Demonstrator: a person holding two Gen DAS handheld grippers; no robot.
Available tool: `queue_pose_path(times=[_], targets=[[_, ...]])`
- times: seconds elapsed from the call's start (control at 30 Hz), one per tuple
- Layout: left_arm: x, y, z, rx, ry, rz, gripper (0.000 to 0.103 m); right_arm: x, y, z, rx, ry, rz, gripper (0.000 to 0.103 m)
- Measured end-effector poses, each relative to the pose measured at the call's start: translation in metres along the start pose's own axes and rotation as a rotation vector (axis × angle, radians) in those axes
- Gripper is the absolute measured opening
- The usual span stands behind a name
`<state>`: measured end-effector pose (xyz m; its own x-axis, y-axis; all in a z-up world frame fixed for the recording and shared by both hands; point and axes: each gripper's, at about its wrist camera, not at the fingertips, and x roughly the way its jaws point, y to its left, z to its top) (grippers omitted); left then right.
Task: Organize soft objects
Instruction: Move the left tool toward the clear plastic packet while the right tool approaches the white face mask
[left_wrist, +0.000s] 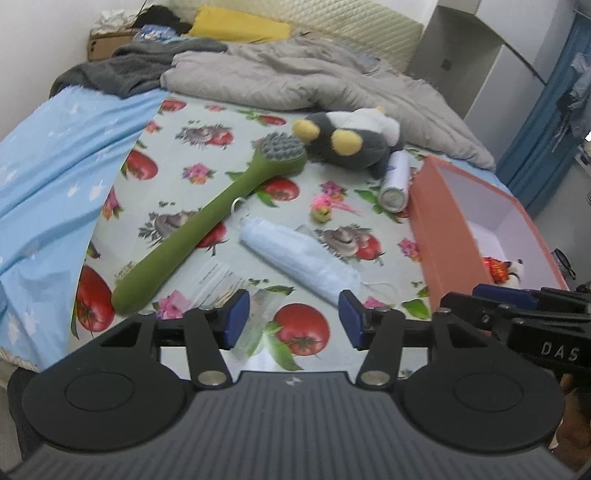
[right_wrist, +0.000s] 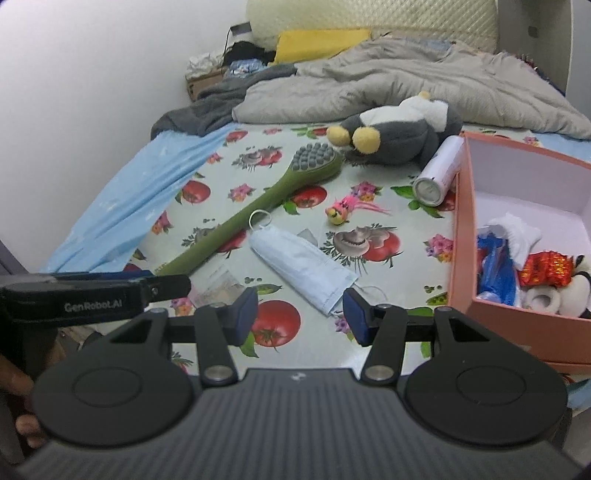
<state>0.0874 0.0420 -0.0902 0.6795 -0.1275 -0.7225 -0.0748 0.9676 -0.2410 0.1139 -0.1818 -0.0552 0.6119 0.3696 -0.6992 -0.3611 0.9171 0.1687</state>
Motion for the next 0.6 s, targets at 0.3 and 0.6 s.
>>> queue_pose_path(times=[0.3,0.6], targets=[[0.052,0.028,0.001,-0.06,0.074,0.016,0.069,0.051,-0.001,0.007,-0.035,0.072,0.008,0.054],[0.105,0.04,-0.003,0.009,0.156,0.057,0.077,0.111,-0.005,0.014,-0.068,0.149,0.022,0.054]])
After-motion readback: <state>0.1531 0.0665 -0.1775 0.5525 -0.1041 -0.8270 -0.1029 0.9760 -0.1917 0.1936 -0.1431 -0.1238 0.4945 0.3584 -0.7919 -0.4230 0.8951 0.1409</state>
